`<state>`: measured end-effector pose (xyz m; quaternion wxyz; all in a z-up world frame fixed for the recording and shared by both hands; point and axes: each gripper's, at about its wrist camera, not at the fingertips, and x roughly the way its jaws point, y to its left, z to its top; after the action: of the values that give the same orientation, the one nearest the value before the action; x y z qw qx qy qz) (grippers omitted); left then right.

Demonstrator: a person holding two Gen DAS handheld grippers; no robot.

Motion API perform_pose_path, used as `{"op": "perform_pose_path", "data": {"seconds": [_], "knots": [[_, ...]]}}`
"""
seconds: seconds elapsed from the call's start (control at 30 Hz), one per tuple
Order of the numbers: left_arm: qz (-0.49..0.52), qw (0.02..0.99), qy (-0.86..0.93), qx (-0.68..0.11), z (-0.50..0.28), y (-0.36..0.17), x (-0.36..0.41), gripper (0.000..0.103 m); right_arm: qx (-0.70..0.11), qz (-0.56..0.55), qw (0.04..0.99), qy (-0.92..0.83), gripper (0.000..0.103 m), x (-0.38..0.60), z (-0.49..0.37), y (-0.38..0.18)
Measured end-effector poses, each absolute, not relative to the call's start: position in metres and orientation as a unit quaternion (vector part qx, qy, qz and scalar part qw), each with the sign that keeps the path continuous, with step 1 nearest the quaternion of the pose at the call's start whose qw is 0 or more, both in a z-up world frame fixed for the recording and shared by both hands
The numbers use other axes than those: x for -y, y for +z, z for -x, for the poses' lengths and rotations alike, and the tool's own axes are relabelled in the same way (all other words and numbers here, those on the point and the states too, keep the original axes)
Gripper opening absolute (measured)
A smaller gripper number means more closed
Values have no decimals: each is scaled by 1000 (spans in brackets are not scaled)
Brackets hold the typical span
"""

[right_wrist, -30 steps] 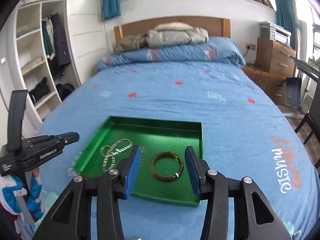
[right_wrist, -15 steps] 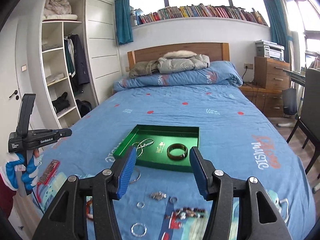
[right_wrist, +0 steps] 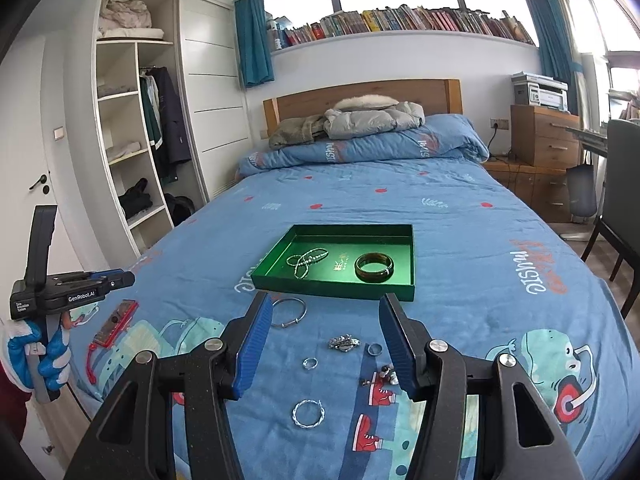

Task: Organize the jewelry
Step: 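Open both tools to release the items in the tray and withdraw, then grasp the amber bangle with the left tool while the right tool grasps the twisted silver hoop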

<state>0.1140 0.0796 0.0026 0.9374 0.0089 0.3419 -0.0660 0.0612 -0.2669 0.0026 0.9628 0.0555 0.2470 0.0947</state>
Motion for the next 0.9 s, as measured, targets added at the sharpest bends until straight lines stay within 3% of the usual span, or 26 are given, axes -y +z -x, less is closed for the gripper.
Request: {"op": "perform_pose_path", "data": {"seconds": [0.3, 0.37, 0.9], "knots": [[-12, 939, -53, -339, -98, -19, -64, 26, -262, -53, 958, 102, 62, 250, -57, -29], [-11, 938, -56, -343, -97, -26, -62, 30, -270, -49, 956, 102, 62, 246, -58, -36], [19, 895, -75, -439, -120, -117, -58, 34, -377, -43, 919, 106, 63, 226, -85, -131]]}}
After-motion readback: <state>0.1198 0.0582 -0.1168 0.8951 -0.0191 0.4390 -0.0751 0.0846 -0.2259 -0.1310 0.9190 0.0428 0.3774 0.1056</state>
